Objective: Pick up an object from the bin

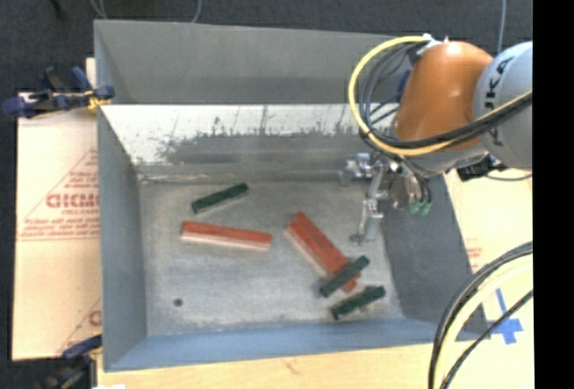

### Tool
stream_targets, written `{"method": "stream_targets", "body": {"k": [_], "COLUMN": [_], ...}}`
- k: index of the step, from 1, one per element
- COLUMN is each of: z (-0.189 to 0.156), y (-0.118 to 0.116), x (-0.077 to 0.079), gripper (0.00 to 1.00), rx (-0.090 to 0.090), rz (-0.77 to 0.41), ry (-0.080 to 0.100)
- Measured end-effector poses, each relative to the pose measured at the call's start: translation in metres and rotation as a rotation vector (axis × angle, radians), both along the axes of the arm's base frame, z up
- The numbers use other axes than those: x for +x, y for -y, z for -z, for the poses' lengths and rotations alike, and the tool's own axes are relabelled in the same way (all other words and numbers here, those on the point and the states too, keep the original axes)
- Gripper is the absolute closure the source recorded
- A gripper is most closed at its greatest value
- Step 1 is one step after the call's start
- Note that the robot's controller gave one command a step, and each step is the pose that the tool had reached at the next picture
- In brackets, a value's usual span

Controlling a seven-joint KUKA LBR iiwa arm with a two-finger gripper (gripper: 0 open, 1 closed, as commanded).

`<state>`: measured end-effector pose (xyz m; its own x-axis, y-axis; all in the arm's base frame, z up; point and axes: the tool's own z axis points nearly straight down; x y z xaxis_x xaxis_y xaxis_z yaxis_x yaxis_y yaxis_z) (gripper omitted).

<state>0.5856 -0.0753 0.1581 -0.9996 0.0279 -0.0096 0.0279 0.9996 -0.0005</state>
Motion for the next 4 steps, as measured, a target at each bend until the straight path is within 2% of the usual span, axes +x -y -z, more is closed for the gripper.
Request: {"method": "stream_targets", "body": {"k": [1,2,3,4], "z": [0.004,0.014,0.065,0.086], "y": [-0.035,-0.038,-0.038,-0.040], "x": [-0.005,-0.019,-0.022,-0.026], "gripper": [0.00,0.00,0.00,1.00], "rx": [0.002,0.000,0.003,0.001], "rz": [0.221,0.153,0.308,0.272], "ry": [-0.009,-0.004,-0.004,-0.004]}}
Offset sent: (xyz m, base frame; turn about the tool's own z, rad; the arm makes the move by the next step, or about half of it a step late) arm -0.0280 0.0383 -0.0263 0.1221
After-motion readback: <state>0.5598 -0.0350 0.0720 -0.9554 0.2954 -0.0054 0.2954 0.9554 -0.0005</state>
